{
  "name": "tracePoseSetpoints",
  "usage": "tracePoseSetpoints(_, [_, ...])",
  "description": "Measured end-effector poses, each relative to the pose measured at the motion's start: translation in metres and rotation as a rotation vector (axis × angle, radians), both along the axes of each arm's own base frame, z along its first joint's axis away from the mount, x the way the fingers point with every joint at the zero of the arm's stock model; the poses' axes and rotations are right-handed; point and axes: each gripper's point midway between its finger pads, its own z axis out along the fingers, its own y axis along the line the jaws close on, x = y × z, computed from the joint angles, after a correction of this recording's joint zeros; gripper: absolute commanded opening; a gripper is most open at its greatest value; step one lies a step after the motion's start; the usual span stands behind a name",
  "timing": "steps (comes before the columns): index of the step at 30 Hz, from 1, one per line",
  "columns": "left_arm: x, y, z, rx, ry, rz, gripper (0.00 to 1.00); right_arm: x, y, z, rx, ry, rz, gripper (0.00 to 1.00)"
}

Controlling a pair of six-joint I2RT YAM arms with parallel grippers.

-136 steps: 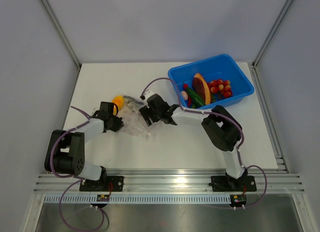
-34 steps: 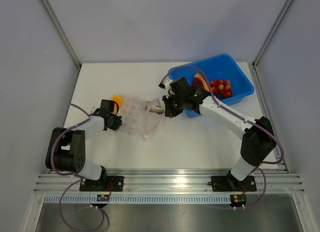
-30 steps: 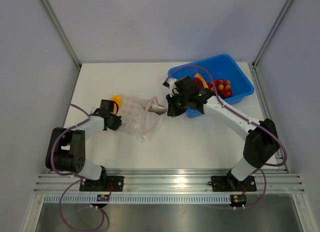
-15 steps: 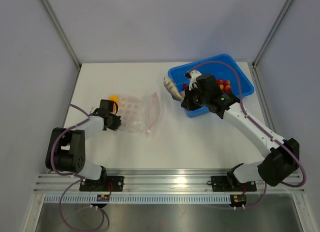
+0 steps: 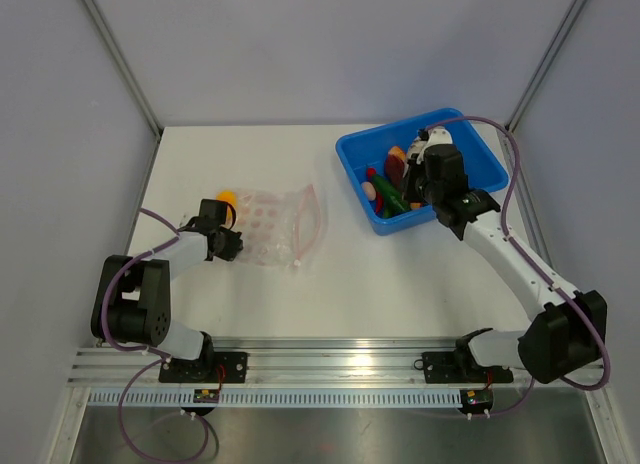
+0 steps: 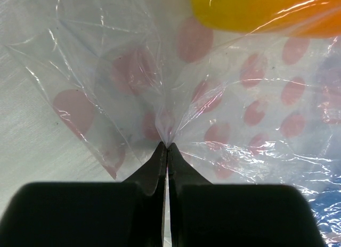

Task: Open the zip-top bag and remove the fake food
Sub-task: Place the fake fish in the bin.

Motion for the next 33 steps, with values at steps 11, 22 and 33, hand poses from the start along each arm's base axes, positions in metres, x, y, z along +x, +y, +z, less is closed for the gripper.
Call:
tracePoseSetpoints(11, [0.0, -0.002, 0.0, -0.012, 0.001, -0.005, 0.0, 0.053, -0.059, -0.051, -0.037, 0.092, -0.257, 0.04])
tracePoseSetpoints(22, [0.0, -0.002, 0.0, -0.012, 0.002, -0.007, 0.0, 0.07, -0.064, -0.058, 0.012, 0.113, -0.305, 0.37])
tracePoseSetpoints(33, [0.002, -0.004, 0.0, -0.022, -0.006, -0.013, 0.0, 0.06, -0.047, -0.041, 0.121, 0.079, -0.241, 0.57])
